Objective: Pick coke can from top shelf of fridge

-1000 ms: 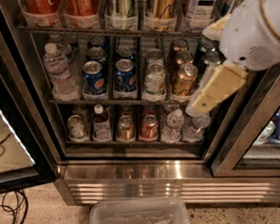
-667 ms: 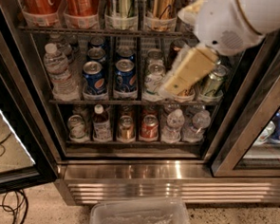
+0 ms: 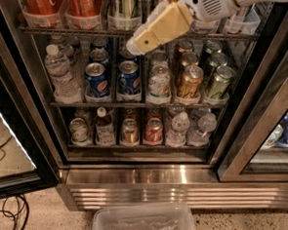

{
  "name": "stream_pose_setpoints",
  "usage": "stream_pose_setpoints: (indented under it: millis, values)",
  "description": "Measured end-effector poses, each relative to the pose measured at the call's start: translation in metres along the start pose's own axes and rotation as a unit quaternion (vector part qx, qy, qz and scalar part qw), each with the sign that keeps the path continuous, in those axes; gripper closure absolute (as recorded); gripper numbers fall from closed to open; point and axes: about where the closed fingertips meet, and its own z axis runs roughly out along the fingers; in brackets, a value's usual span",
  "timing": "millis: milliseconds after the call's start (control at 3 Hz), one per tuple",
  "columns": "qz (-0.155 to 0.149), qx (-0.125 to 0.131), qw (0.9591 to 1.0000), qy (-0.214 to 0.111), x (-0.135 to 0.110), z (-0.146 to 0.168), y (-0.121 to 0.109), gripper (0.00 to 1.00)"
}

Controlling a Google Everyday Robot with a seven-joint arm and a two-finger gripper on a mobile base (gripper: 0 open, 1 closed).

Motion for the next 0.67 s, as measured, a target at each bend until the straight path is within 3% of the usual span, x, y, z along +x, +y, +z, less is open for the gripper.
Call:
stream_pose_setpoints:
  millis: [667]
  values:
    - [0.002, -0.008, 0.9998, -0.021, -0.016, 0.015, 0.015, 0.00]
